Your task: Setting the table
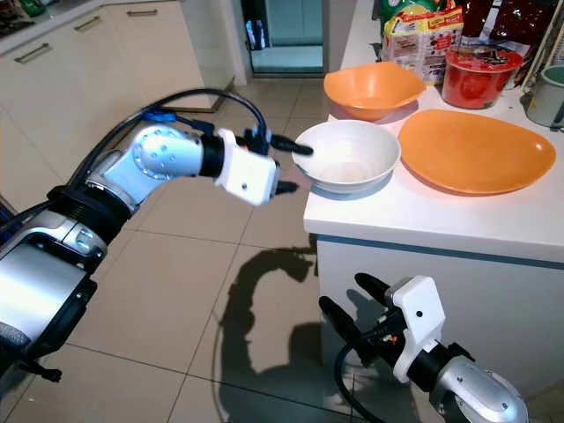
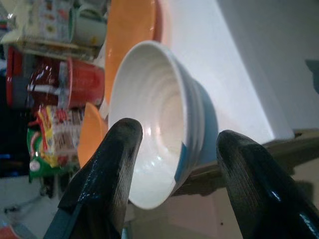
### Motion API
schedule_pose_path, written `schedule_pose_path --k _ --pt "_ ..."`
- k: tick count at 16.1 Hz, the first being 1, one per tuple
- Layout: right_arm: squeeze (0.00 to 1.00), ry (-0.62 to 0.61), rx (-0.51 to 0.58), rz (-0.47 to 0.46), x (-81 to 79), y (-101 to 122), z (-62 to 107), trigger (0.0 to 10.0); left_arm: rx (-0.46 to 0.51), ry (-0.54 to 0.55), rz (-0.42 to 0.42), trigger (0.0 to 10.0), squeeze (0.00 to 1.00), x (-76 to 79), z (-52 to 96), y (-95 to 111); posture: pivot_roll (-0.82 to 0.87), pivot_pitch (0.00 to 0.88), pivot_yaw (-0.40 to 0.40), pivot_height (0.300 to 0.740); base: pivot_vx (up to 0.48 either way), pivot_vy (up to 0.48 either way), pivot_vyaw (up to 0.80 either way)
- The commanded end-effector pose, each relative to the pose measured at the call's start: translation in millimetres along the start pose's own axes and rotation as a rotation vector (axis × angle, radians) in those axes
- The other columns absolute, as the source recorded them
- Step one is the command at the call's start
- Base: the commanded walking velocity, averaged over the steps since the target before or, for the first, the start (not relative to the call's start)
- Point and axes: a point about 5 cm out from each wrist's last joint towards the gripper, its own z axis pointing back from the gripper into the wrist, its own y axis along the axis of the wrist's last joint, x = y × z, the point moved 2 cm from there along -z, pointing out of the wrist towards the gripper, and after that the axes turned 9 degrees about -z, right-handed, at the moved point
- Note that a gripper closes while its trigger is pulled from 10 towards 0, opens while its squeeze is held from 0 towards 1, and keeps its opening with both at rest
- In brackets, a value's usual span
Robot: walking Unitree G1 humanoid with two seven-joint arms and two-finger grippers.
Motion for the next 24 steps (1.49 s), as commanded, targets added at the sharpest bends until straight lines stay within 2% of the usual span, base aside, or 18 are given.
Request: schedule_pose_path --k 1,5,10,15,19,20,21,22,23,24 --pt "0.0 0.014 0.01 -0.002 -2.7 1 -3.7 10.0 -0.002 -0.022 -0.059 10.0 0.0 2.4 -0.3 2 -0.12 0.0 0.192 0.74 0.0 0.0 0.0" --pt "0.0 0.027 0.018 0.0 -5.8 2 -6.2 10.0 0.01 -0.034 -0.171 10.0 0.0 11.0 -14.5 10 -0.12 0.0 0.196 0.74 0.0 0.0 0.0" --pt "0.0 0.029 0.013 0.0 -7.3 1 -5.1 10.0 -0.07 0.003 -0.194 10.0 0.0 4.2 -15.8 0 -0.12 0.0 0.198 0.74 0.0 0.0 0.0" --pt "0.0 0.031 0.006 0.002 -8.7 1 -4.6 10.0 -0.189 0.04 -0.215 10.0 0.0 1.6 -20.6 -13 -0.13 0.0 0.2 0.74 0.0 0.0 0.0" --pt "0.0 0.028 0.005 0.004 -8.5 0 -4.6 10.0 -0.204 0.057 -0.229 10.0 0.0 3.0 -27.5 -13 -0.13 0.0 0.2 0.74 0.0 0.0 0.0" --pt "0.0 0.03 0.006 0.003 -9.0 0 -5.1 10.0 -0.214 0.065 -0.232 10.0 0.08 4.2 -30.6 -13 -0.13 0.0 0.2 0.74 0.0 0.0 0.0" --pt "0.0 0.033 0.006 0.002 -9.8 -1 -5.5 10.0 -0.228 0.064 -0.233 10.0 0.4 8.2 -34.9 -13 -0.13 0.0 0.201 0.74 0.0 0.0 0.0" --pt "0.0 0.033 0.006 0.003 -10.2 -1 -5.4 10.0 -0.228 0.062 -0.234 10.0 0.4 9.4 -35.5 -13 -0.13 0.0 0.202 0.74 0.0 0.0 0.0" --pt "0.0 0.033 0.006 0.001 -10.7 -1 -5.2 10.0 -0.228 0.059 -0.233 10.0 0.58 11.9 -36.6 -13 -0.13 0.0 0.202 0.74 0.0 0.0 0.0" --pt "0.0 0.032 0.005 0.001 -10.9 -2 -4.8 10.0 -0.228 0.061 -0.229 10.0 1.0 13.5 -37.4 -13 -0.13 0.0 0.205 0.74 0.0 0.0 0.0"
